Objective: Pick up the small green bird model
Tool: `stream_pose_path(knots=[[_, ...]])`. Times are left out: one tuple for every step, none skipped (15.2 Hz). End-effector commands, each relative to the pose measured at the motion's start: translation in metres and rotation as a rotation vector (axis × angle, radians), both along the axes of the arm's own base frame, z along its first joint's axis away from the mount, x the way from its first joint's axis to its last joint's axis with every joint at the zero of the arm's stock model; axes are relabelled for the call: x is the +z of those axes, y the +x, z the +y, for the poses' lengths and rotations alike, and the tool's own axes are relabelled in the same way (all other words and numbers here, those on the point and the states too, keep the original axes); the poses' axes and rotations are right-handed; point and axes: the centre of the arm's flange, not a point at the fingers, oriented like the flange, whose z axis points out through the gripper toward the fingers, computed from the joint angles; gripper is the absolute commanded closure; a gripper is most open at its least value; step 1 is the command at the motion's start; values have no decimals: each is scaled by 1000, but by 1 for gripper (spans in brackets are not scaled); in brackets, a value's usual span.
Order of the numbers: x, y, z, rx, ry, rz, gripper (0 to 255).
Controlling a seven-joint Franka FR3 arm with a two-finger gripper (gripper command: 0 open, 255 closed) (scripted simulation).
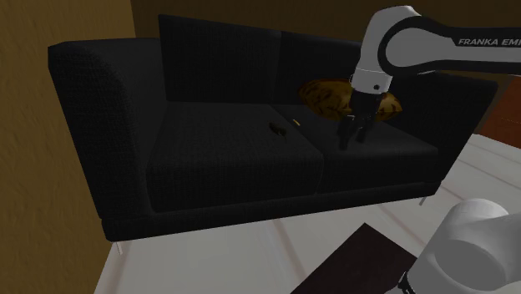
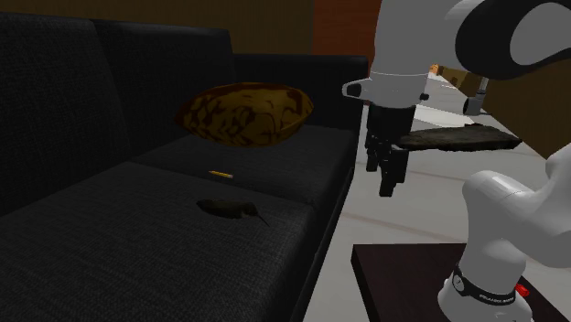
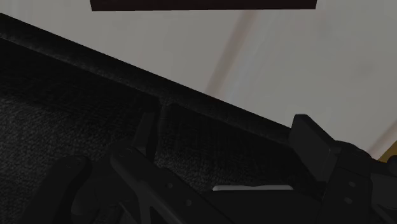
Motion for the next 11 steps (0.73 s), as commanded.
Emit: stream_pose_path(knots=[[0, 0, 0, 0, 0, 0, 0], [0, 14, 1, -7, 2, 4, 0], [-1, 28, 1, -15, 5, 9, 0], [-2, 42, 1, -22, 7, 13, 0], [-2, 55, 2, -30, 10, 17, 0], [-3, 69, 2, -37, 12, 22, 0], [-4, 83, 2, -44, 15, 26, 0], [-5, 97, 2, -52, 17, 30, 0], [-6, 111, 2, -59, 20, 34, 0], [-7, 125, 2, -67, 22, 39, 0], [-8, 139, 1, -74, 25, 43, 0]])
